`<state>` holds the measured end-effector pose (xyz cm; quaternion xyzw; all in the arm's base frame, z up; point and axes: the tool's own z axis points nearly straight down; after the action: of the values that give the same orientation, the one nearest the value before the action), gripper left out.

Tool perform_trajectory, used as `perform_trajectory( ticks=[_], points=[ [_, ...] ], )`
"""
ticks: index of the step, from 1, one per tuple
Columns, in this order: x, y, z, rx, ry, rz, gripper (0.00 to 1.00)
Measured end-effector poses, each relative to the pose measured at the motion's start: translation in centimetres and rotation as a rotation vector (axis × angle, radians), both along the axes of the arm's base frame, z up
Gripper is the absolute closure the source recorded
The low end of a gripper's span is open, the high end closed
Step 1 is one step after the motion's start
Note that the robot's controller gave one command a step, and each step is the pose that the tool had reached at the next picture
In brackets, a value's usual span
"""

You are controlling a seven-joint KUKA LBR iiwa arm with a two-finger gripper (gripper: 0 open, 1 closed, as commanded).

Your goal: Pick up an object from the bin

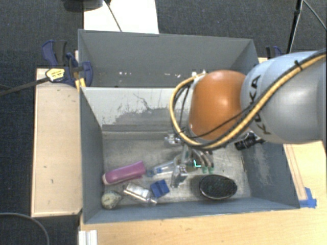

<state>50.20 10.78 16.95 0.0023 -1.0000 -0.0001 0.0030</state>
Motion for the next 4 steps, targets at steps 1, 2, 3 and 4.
perform_trajectory(
  ticks=[1,2,3,4],
  points=[
    [0.67,-2.57,-10.03,0.001,-0.008,0.119,0.00],
    [0.78,-2.55,-9.89,0.001,-0.010,0.114,0.00],
    [0.85,-2.53,-9.83,0.002,-0.011,0.107,0.00],
    [0.93,-2.51,-9.79,0.002,-0.012,0.098,0.00]
  ],
)
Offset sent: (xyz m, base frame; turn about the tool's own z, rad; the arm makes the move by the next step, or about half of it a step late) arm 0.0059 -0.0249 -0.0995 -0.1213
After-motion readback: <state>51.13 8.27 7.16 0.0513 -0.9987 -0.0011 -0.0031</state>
